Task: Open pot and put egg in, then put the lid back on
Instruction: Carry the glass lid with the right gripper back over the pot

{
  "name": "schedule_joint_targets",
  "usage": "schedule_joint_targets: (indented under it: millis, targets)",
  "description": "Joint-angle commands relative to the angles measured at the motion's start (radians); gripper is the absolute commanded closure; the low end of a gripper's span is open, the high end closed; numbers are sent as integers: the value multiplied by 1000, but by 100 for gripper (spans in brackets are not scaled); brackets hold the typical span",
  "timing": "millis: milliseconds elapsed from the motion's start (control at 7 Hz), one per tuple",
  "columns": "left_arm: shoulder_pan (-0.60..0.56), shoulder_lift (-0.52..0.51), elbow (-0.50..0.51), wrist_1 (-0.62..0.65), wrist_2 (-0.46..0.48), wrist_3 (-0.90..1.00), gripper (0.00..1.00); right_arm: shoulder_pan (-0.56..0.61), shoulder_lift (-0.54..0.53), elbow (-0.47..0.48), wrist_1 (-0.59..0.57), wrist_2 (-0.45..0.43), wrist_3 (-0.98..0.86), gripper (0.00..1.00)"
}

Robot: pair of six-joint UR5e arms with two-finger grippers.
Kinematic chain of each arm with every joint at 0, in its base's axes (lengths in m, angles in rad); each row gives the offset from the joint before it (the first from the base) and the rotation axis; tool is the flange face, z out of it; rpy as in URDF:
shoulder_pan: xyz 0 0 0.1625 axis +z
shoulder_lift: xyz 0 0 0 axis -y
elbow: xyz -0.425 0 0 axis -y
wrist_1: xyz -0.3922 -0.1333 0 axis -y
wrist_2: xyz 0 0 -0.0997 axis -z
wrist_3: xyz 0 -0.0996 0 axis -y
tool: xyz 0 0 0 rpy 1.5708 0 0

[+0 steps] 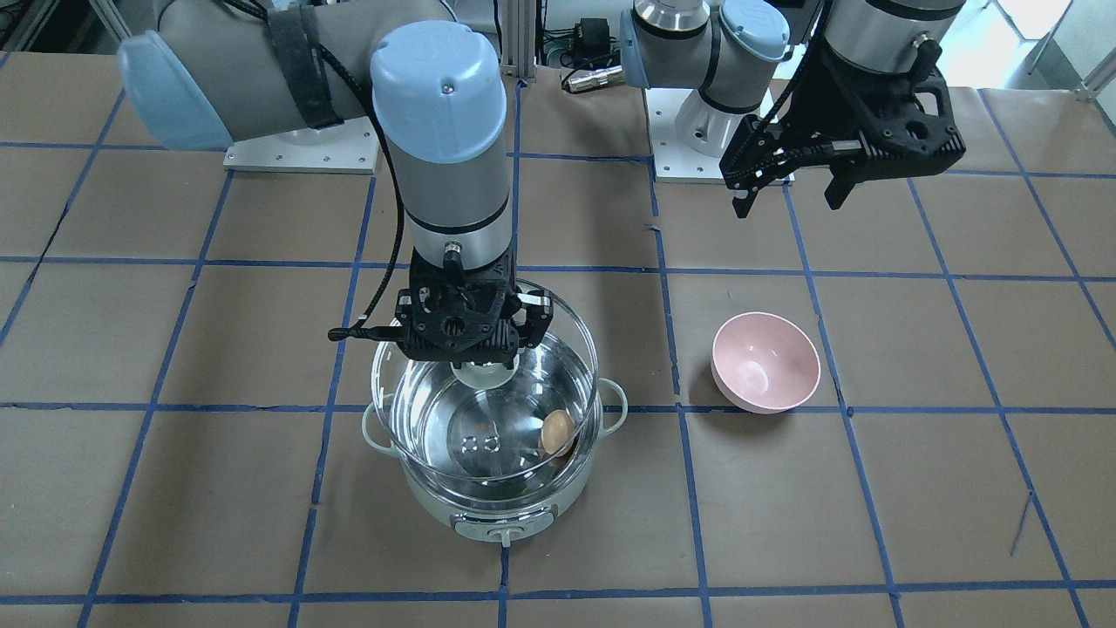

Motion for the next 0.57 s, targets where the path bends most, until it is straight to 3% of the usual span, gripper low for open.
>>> schedule_joint_targets:
  millis: [0,429]
  targets:
    - [-12,-6,2,-19,31,46,1,21,42,0,-59,-12,-1,98]
    - [-10,-11,13,-13,28,80,2,21,56,4,-74,-15,-4,98]
